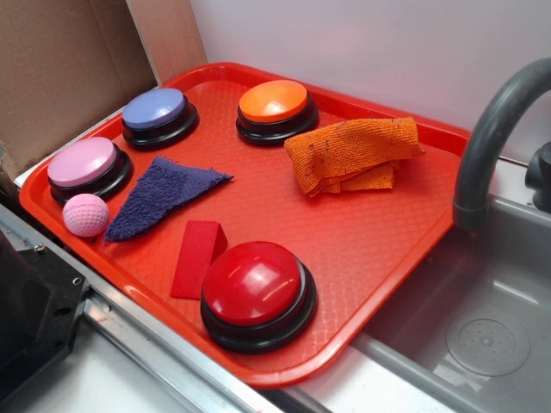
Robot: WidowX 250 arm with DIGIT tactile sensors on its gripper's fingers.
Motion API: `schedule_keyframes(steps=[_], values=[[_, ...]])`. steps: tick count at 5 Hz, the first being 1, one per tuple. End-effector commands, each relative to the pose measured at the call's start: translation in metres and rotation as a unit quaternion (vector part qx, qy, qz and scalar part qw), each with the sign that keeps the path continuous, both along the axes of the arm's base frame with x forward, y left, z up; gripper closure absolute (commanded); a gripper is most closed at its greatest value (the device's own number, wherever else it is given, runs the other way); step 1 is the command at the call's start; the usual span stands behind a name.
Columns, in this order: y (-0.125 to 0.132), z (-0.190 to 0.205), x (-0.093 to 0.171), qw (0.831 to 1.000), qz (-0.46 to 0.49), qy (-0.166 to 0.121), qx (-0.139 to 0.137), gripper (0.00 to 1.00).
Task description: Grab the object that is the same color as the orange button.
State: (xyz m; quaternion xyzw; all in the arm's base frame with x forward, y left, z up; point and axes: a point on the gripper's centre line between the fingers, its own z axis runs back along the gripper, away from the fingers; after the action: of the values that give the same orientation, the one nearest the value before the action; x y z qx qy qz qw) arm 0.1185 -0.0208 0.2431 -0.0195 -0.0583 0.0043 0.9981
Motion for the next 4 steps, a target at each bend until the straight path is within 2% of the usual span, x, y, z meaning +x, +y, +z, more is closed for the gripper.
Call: schedule_keyframes(steps=[1,2,3,4], values=[[0.0,0.0,0.0,1.0,0.0,0.0,0.0,0.0],[0.005,-0.006,0.017,1.0,0.013,0.013,0.003,0.0],[0.022,-0.01,0.044,0.999,0.029,0.028,0.007,0.0],[0.049,-0.013,0.076,0.999,0.04,0.025,-0.003,0.0]])
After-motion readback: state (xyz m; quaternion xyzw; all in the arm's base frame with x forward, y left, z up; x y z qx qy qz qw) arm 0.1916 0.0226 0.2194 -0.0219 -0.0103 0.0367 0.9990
